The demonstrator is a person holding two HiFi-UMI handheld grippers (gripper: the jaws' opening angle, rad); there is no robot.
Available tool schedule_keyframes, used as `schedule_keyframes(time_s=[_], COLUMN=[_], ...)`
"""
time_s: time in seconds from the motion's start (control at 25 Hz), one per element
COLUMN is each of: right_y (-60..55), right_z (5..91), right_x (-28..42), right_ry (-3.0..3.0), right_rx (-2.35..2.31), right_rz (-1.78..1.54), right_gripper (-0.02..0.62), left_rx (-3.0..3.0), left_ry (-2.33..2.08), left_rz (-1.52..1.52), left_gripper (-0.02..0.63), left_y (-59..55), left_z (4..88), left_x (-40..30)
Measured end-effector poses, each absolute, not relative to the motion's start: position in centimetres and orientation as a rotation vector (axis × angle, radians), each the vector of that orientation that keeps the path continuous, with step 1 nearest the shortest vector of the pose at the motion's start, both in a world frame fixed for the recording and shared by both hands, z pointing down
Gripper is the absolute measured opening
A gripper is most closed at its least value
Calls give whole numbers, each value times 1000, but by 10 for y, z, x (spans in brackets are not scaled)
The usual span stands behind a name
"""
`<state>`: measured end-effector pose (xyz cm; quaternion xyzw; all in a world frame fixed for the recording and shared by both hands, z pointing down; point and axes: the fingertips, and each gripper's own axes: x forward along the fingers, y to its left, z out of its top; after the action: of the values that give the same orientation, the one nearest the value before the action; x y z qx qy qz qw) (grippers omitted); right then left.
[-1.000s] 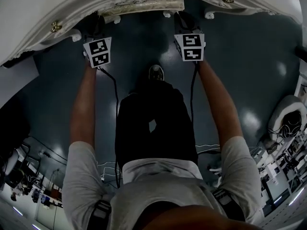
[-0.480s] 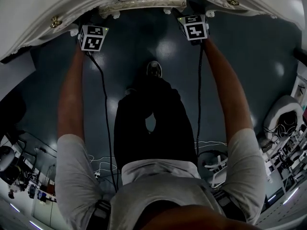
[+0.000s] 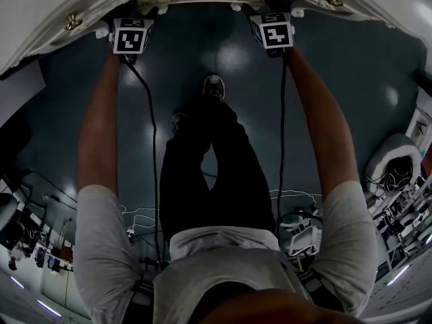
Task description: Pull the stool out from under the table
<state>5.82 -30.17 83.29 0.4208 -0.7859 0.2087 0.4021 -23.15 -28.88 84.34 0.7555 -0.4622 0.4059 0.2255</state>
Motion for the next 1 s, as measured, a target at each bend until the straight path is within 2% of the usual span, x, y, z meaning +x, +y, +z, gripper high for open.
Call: schedule_keyframes(time_s=[0.28,0.64,0.8,0.96,1.0], right_y=[-290,-287,-288,-289,-289], right_z=[835,834,831,835,836], right_x=[64,62,59,59,59], right_ry=[-1941,-1962,-1981,-1992,-1993], right_rx=[1080,1089,1083,1070,1067], right_rz=[542,570,569,559,555], right_gripper=[282,276,276,281,282], left_rx=[2028,1973,1958,1953,1955], left_ry=[-1305,-1387,-1409,-1309,-1284], left_rz=[1041,880,846,771,765], left_gripper=[224,242,284,279,261], left_y=[-281,-284,-286,-285,-284], left_z=[834,833,834,843,843], left_x=[-228,-238,-243,-239,-238])
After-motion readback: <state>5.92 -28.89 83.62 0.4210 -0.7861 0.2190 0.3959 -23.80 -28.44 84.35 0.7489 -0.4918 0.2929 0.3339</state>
